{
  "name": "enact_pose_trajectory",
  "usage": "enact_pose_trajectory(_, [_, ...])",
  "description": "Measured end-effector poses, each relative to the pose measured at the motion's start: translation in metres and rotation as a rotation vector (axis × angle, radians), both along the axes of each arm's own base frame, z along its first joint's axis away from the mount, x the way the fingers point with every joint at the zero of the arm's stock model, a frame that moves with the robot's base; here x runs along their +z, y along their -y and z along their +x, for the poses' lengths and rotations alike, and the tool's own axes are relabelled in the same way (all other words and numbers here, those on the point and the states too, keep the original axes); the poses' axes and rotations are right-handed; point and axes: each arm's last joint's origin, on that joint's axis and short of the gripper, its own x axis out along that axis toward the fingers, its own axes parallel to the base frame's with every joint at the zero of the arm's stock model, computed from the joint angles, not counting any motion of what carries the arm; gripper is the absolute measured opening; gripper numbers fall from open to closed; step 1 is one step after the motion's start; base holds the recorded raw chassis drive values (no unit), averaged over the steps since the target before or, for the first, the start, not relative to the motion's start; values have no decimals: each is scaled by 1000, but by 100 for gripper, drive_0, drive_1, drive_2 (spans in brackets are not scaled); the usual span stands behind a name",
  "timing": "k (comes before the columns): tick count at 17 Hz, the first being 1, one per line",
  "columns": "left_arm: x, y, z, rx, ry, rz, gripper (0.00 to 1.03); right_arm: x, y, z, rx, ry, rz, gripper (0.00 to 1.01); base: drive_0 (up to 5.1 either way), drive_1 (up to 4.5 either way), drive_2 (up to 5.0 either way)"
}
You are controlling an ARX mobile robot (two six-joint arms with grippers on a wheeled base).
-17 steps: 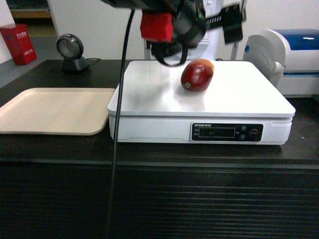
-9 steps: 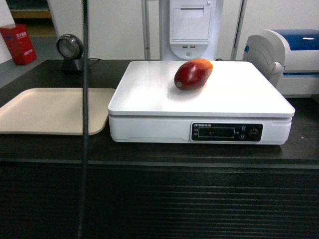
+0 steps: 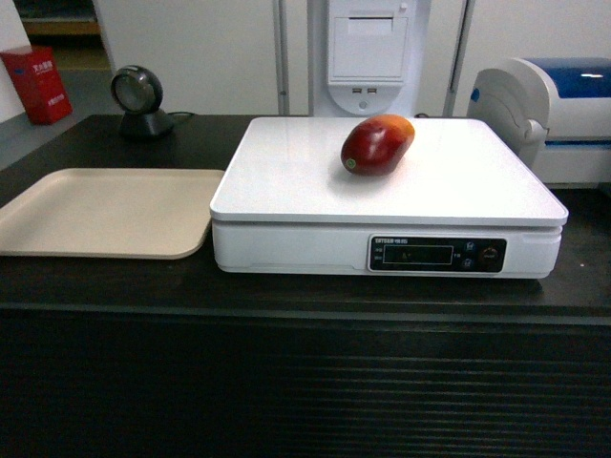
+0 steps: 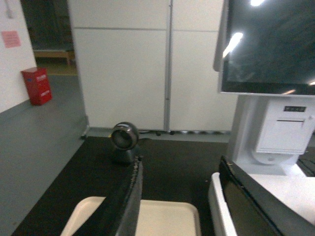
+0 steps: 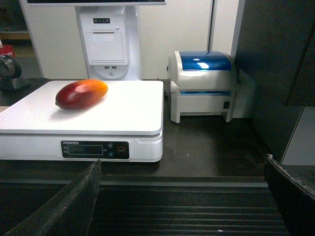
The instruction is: Place dark red mango on scale at checkout
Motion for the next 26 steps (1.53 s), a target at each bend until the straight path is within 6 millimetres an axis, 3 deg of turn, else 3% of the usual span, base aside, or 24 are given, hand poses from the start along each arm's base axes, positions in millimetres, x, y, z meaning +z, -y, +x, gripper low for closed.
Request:
enact_pose_trajectory(3, [-66,-9,-39,-47,-120,22,10,0,0,0,0,0,0,98,0,0,0])
enact_pose_trajectory(4, [-76,-13,-49,-47,-125,20,2,0,0,0,0,-1,0,98,0,0,0])
enact_pose_trajectory(6, [-79,-23,-71,-21,-68,18,2,0,0,0,0,0,0,98,0,0,0])
enact_pose_trajectory(8, [-99,-26,-89,-36,-102,22,2,0,0,0,0,0,0,98,0,0,0])
enact_pose_trajectory(11, [-109,-40,-108,-14,-93,20,2,0,0,0,0,0,0,98,0,0,0])
enact_pose_trajectory(13, [-117,-38,-120,-37,-97,21,2,0,0,0,0,0,0,98,0,0,0])
enact_pose_trajectory(22, [-140,-39,-153,-36,-102,21,2,0,0,0,0,0,0,98,0,0,0])
enact_pose_trajectory(26, [-136,-39,-162,-35,-81,21,2,0,0,0,0,0,0,98,0,0,0])
